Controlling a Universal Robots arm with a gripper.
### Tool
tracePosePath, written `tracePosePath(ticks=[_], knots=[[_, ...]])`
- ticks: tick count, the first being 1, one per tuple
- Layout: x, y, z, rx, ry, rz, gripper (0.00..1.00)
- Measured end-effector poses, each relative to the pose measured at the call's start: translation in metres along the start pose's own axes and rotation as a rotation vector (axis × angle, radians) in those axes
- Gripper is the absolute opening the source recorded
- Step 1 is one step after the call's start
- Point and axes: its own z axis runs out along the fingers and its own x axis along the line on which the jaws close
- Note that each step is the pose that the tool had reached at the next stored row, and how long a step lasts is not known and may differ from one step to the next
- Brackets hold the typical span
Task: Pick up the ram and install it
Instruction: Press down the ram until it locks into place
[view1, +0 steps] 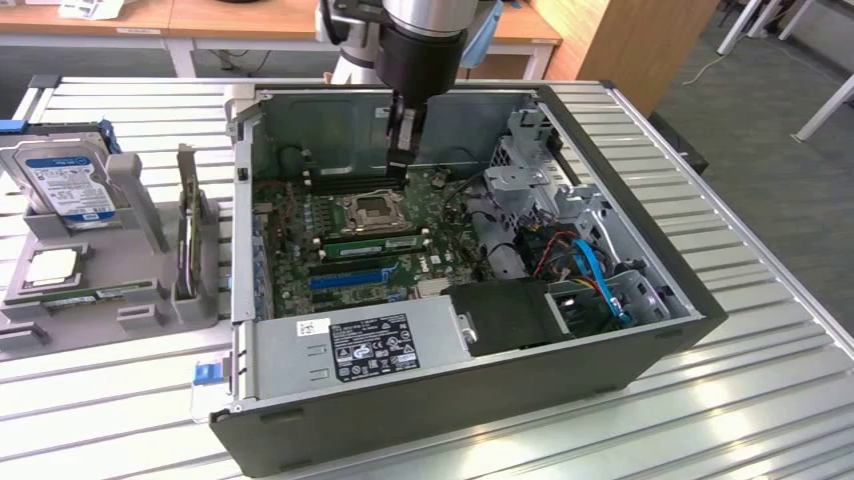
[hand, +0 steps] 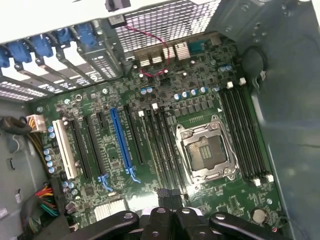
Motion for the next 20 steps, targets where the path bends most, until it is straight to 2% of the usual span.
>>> tracePosePath(ticks=[20], knots=[[0.0000, 0.0000, 0.0001, 0.0058, -0.0093, 0.202, 0.10]])
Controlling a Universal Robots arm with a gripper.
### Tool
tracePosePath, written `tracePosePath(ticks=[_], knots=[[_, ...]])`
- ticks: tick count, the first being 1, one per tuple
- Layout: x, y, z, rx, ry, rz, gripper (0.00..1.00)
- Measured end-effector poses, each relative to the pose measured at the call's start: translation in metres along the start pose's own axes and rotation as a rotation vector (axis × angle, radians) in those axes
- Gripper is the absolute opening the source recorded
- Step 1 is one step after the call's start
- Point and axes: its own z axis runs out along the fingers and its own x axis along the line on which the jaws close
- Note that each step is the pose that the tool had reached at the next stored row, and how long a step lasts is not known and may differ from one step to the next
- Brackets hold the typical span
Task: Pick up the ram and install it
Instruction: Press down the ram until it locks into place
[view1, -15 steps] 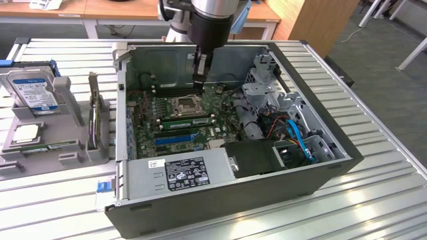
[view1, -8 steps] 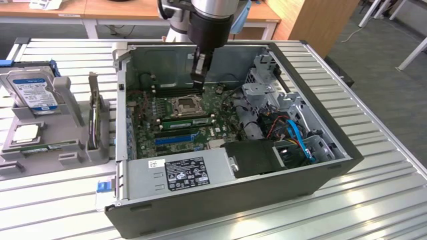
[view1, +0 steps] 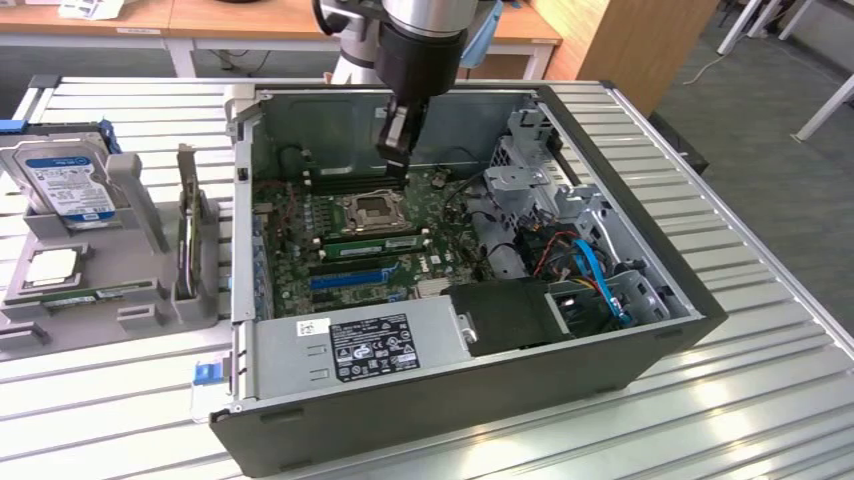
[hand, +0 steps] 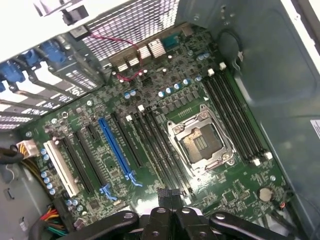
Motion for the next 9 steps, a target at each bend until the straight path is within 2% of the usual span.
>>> tracePosePath(ticks=[9], knots=[[0.0000, 0.0000, 0.0000, 0.0026, -0.0041, 0.090, 0.10]])
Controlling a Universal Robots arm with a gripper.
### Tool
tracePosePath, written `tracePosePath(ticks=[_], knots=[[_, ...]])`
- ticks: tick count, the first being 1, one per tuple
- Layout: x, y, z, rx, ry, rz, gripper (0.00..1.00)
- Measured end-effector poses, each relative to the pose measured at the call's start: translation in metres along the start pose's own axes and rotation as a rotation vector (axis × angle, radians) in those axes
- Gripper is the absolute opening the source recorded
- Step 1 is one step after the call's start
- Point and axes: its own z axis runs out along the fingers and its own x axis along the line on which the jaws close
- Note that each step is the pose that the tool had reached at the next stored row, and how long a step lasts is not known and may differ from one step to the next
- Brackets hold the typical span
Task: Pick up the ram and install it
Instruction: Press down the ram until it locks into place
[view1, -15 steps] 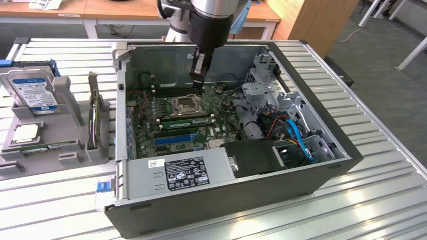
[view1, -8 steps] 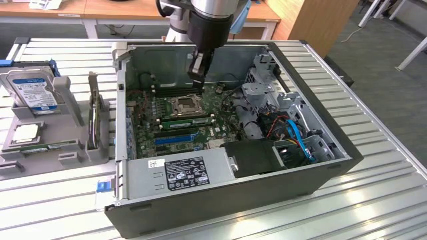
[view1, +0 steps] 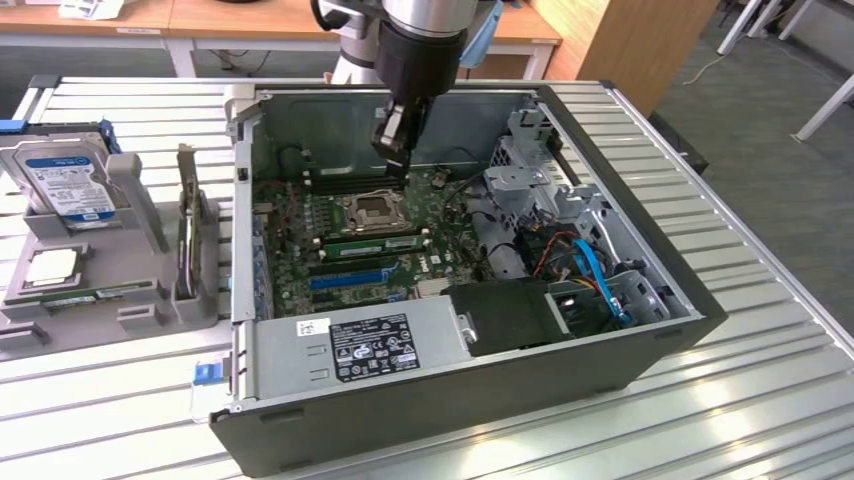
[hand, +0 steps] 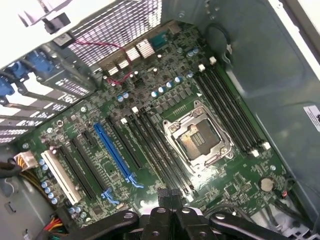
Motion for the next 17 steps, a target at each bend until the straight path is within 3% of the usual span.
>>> tracePosePath(ticks=[17], knots=[[0.0000, 0.0000, 0.0001, 0.0053, -0.0086, 0.185, 0.10]])
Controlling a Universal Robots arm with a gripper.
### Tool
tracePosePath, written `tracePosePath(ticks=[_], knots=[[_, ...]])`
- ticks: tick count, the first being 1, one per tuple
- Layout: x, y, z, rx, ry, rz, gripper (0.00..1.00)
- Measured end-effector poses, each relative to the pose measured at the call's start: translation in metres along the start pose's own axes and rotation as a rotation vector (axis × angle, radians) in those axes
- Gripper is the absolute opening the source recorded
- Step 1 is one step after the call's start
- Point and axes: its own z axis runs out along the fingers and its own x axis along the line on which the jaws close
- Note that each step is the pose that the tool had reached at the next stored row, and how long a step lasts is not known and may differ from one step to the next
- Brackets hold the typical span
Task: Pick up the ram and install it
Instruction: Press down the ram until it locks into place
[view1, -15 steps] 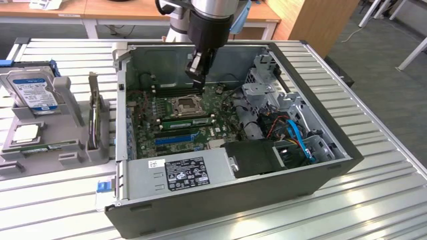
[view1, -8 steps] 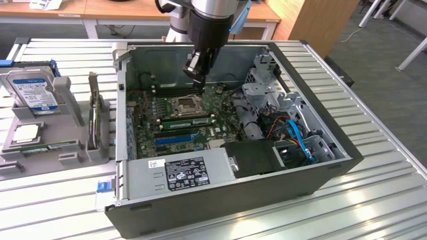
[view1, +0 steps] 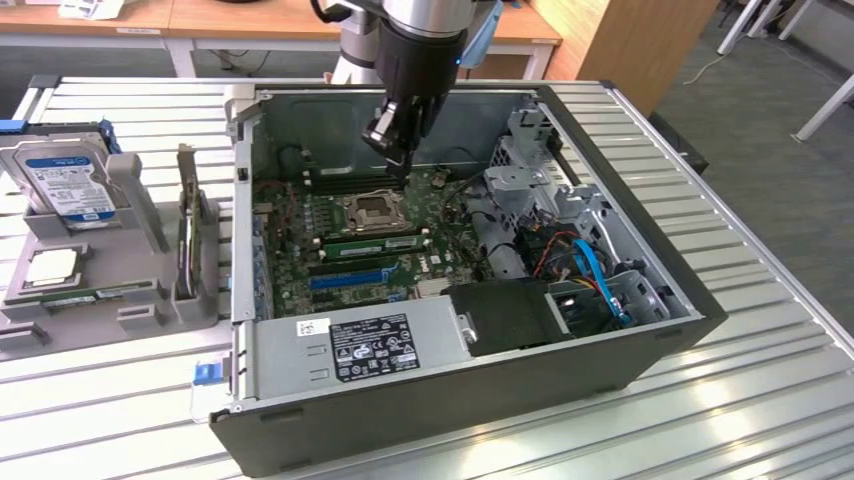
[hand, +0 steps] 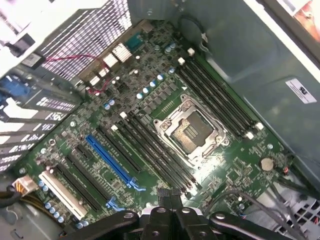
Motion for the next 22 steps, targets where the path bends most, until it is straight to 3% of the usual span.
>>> tracePosePath(ticks=[22], knots=[[0.0000, 0.0000, 0.0002, 0.0076, -0.0122, 0.263, 0.10]])
